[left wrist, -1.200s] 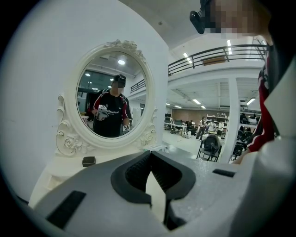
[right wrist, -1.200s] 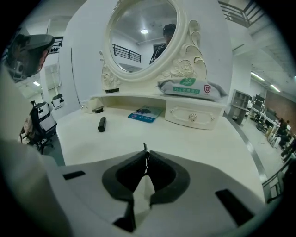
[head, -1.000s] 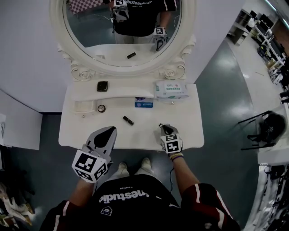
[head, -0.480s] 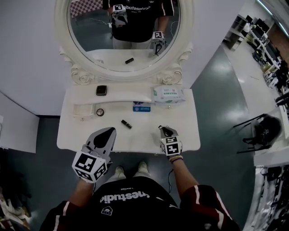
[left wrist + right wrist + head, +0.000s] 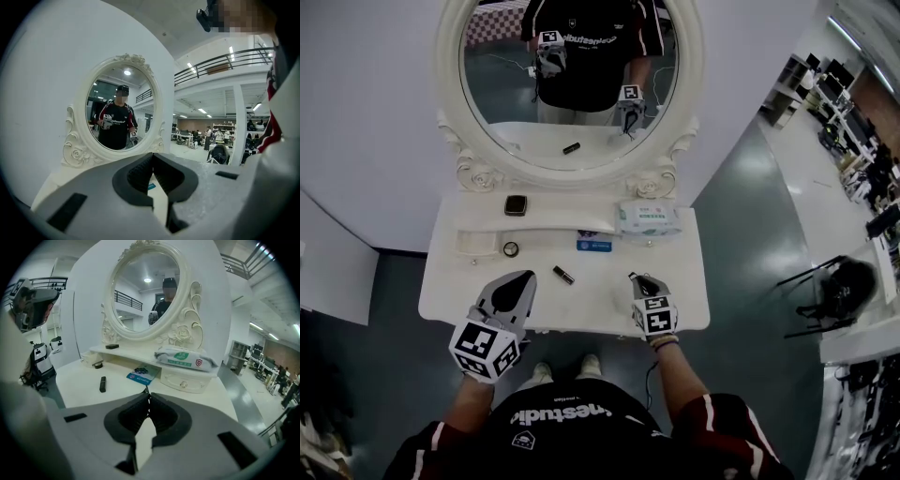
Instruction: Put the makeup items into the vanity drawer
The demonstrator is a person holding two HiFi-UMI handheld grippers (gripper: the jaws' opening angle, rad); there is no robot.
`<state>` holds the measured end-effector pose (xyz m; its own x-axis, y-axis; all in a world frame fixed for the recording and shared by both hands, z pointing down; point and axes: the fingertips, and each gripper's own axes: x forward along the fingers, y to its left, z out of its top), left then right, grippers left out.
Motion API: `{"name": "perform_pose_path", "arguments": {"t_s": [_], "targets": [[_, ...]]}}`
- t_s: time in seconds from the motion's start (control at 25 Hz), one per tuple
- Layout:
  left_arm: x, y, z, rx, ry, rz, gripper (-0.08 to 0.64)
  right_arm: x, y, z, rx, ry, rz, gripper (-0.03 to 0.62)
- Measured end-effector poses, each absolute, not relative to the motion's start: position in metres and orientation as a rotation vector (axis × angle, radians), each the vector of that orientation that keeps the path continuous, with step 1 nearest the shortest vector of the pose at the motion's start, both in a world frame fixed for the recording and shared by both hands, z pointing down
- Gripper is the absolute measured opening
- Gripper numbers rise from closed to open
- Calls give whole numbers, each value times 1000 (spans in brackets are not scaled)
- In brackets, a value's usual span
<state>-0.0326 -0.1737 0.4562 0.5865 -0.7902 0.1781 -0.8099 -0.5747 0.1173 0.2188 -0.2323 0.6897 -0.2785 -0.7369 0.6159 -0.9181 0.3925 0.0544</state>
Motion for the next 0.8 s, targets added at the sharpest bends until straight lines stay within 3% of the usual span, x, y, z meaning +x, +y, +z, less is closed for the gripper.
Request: {"name": "perform_pose_path", "arguments": {"t_s": [0.8], "targets": [[-77, -179, 433, 2574, -1480, 50, 6, 171, -229, 583, 1409, -2278, 289, 20]]}}
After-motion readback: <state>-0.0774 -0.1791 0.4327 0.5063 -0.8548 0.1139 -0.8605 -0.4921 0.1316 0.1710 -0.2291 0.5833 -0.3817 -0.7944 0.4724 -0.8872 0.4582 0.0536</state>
